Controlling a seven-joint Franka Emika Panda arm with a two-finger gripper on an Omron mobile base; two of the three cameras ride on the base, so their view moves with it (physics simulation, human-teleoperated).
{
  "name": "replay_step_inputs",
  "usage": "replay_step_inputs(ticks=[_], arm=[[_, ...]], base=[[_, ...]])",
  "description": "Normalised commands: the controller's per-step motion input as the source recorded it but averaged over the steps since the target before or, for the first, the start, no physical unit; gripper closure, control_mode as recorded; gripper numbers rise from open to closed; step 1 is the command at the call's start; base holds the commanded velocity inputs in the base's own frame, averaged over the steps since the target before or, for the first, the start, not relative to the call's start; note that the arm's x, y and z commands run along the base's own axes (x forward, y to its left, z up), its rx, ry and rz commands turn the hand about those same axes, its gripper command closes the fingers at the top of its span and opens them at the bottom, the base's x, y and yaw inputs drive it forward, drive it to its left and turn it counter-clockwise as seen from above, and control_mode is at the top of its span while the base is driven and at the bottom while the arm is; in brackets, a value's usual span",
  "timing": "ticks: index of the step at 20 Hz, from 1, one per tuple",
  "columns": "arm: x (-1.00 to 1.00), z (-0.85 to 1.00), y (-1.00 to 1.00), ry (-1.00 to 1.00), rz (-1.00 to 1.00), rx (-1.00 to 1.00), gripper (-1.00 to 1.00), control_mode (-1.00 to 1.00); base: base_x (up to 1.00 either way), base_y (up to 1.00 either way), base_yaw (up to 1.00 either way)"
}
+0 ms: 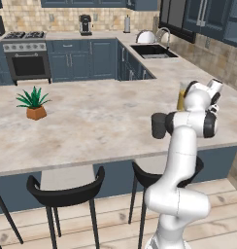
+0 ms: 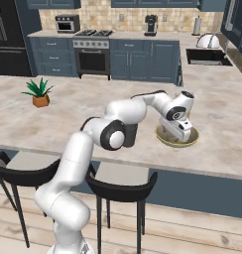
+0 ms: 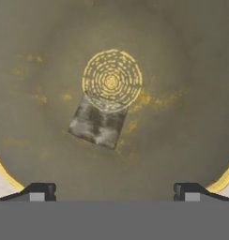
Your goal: There are two ice cubes in the ice bowl. Place both ice cubes in the glass cup.
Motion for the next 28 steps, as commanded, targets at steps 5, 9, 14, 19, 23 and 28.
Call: replay_step_inputs(ticks=[5, 9, 14, 19, 23, 28], arm=[[0.18, 0.07, -0.35, 0.04, 0.00, 0.09, -1.00, -1.00], [0.21, -0.24, -0.19, 0.05, 0.00, 0.00, -1.00, -1.00], [0.49, -0.18, -0.07, 0.06, 0.00, 0.00, -1.00, -1.00], [0.79, -0.01, -0.14, 0.09, -0.01, 0.00, -1.00, -1.00], [0.39, -0.36, -0.03, 0.18, 0.00, 0.00, -1.00, -1.00], [0.00, -0.64, 0.03, 0.24, 0.00, 0.00, -1.00, -1.00]], base=[[0.00, 0.00, 0.00], [0.00, 0.00, 0.00], [0.00, 0.00, 0.00], [0.00, 0.00, 0.00], [0.00, 0.00, 0.00], [0.00, 0.00, 0.00]])
